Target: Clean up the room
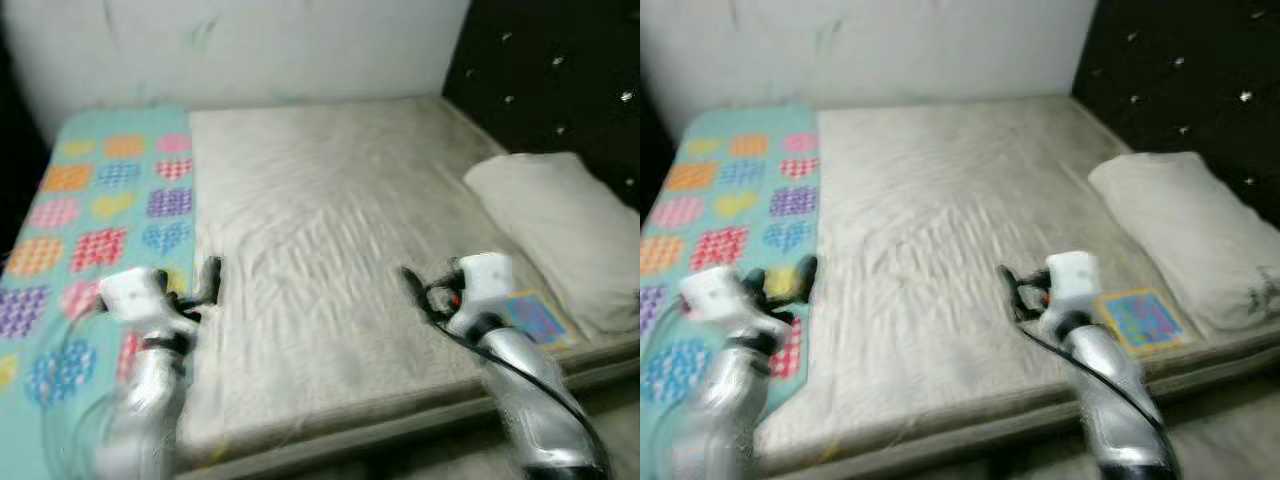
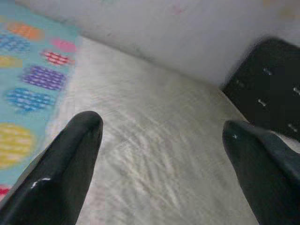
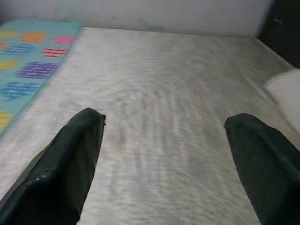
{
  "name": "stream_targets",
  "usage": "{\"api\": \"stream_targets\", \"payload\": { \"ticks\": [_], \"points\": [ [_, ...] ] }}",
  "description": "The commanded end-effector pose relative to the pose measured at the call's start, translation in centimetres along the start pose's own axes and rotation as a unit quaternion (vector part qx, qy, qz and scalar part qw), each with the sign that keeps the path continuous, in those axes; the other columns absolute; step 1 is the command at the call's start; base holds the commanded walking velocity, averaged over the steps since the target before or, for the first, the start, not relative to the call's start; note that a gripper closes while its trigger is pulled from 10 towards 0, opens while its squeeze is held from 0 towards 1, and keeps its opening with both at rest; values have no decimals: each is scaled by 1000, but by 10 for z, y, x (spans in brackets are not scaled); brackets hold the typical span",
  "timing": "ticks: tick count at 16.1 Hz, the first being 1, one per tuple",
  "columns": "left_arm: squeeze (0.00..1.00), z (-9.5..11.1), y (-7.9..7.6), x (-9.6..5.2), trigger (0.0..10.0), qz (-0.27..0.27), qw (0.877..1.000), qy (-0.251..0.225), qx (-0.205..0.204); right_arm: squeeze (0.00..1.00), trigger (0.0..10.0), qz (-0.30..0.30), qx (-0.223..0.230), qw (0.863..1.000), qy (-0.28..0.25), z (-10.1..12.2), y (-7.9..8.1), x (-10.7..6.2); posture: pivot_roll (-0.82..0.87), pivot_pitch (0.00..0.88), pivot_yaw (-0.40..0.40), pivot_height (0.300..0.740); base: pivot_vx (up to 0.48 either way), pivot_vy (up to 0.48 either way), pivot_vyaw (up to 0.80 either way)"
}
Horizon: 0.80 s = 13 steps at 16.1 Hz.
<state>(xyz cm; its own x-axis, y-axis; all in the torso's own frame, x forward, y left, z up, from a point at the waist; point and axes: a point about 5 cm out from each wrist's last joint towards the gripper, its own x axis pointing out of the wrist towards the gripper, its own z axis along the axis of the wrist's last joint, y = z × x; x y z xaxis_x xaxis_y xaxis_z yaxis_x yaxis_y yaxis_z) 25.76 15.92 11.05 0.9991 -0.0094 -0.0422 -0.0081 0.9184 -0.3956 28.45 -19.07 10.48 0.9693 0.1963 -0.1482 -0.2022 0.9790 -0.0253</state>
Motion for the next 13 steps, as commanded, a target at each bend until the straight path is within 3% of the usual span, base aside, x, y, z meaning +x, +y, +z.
{"api": "stream_targets", "payload": {
  "ticks": [1, 3, 5, 9, 13],
  "points": [
    [0, 4, 11, -1, 10000, 29, 1000, -3, 13, 0, 10000, 12, -2, 1000, -16, 8, 6, 3, -50, 0, -25, 740, 0, 0, 0],
    [0, 4, 11, -1, 10000, 24, 1000, -7, 6, 0, 10000, 11, -5, 1000, -15, 7, 4, 3, -50, 0, -25, 740, 0, 0, 0],
    [0, 4, 9, -1, 10000, 15, 1000, -6, 2, 0, 10000, 14, -19, 1000, -19, 9, 4, 3, -49, 0, -26, 740, 0, 457, 0],
    [0, 4, 8, -1, 10000, 19, 1000, -7, 3, 0, 10000, 20, -22, 999, -20, 9, 5, 3, -50, 0, -28, 740, 0, 480, 655],
    [0, 5, 9, -1, 10000, 22, 1000, -9, 4, 0, 10000, 23, -26, 999, -16, 9, 5, 5, -50, 0, -32, 740, 0, 480, 0]
  ]
}}
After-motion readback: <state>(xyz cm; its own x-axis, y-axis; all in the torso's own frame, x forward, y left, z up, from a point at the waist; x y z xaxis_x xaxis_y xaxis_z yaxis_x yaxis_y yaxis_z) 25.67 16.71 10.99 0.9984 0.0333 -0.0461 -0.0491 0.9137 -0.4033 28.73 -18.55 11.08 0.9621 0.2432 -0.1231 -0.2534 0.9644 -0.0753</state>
